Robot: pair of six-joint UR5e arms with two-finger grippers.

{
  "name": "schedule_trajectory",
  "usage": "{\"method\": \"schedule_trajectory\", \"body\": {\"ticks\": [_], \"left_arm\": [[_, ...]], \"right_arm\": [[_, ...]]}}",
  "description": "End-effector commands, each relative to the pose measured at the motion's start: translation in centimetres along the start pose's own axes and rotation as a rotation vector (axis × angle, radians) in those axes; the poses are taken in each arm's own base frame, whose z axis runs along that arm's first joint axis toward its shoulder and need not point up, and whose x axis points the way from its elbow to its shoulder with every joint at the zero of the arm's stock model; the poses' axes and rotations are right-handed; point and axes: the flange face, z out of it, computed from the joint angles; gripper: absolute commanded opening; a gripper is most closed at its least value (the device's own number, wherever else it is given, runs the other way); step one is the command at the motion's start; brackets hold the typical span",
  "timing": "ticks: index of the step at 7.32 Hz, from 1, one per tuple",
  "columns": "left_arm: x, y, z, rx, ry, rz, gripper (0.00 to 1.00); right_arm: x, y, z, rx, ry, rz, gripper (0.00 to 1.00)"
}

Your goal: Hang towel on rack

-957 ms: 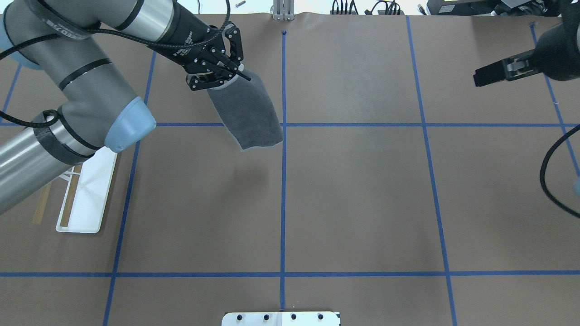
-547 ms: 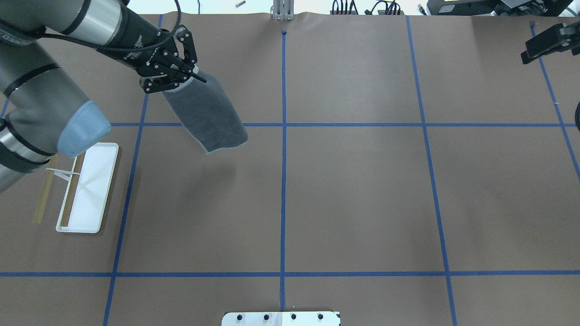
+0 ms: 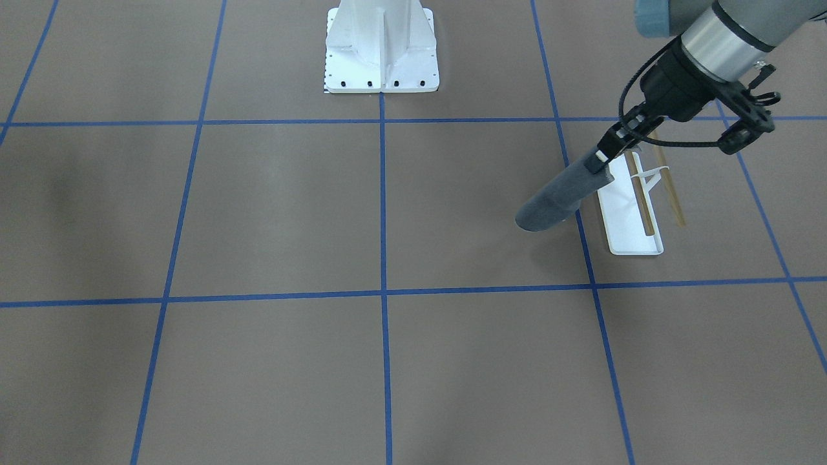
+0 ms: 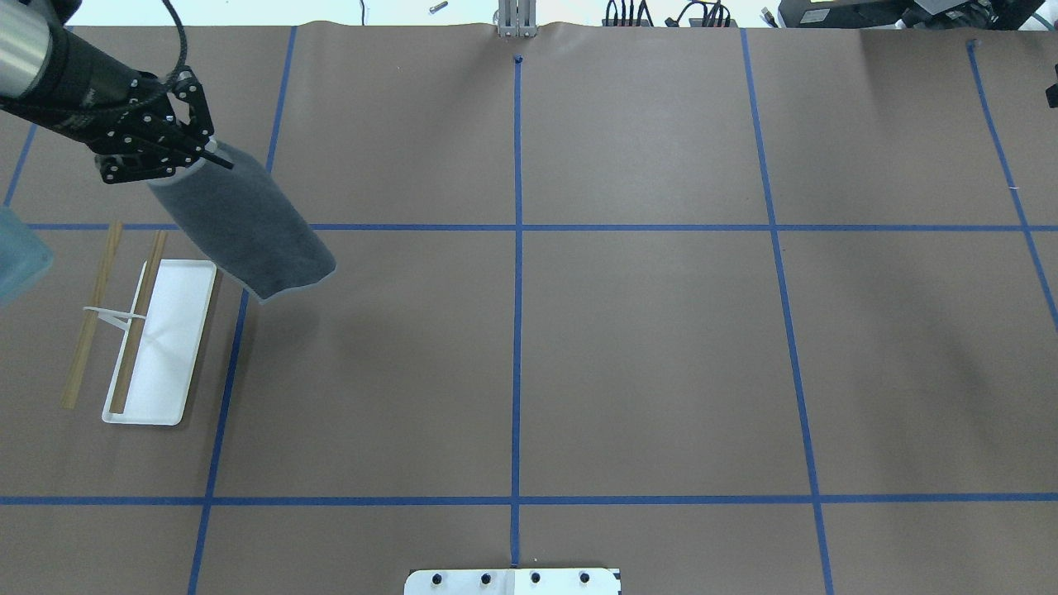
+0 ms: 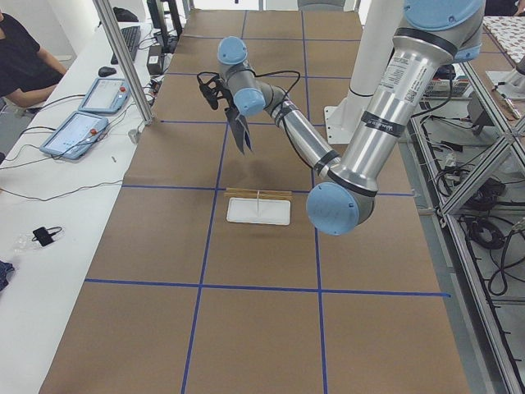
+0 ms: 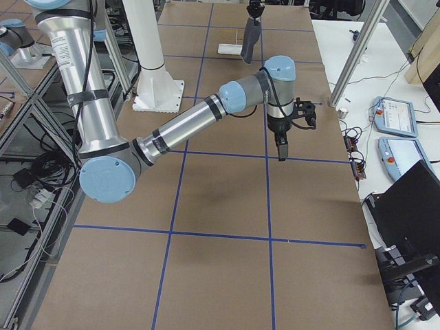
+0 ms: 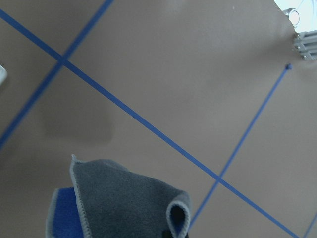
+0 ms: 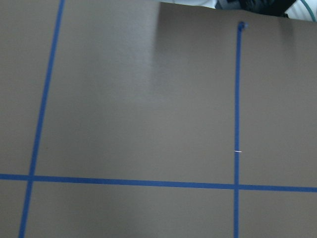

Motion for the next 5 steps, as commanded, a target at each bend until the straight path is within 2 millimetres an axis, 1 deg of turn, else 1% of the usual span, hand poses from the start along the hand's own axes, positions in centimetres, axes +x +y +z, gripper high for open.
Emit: {"method": "schedule_trajectory", "body": {"ticks": [1,2,3,4,5], "left_arm": [[-5.3,-2.8,-0.4,0.039,-0.056,0.007,0.0],[-7.7,-3.6,0.1,0.039,-0.091,0.03,0.0],[-10.6,-4.3,0.6,0.047,-0.128,0.053,0.0],[-13.6,-5.1,0.9,0.07,-0.172,0.073,0.0],[-16.4,-5.7,0.6,0.07,-0.201,0.101,0.0]], "right_arm": [[3.3,1.4,2.5,0.01,0.046,0.008,1.0],[3.9,1.6,3.4,-0.01,0.048,0.01,1.0],[4.2,1.5,3.8,-0.027,0.05,0.022,1.0],[4.3,1.7,4.1,-0.064,0.033,0.037,1.0],[4.5,1.7,3.8,-0.1,0.0,0.009,1.0]]}}
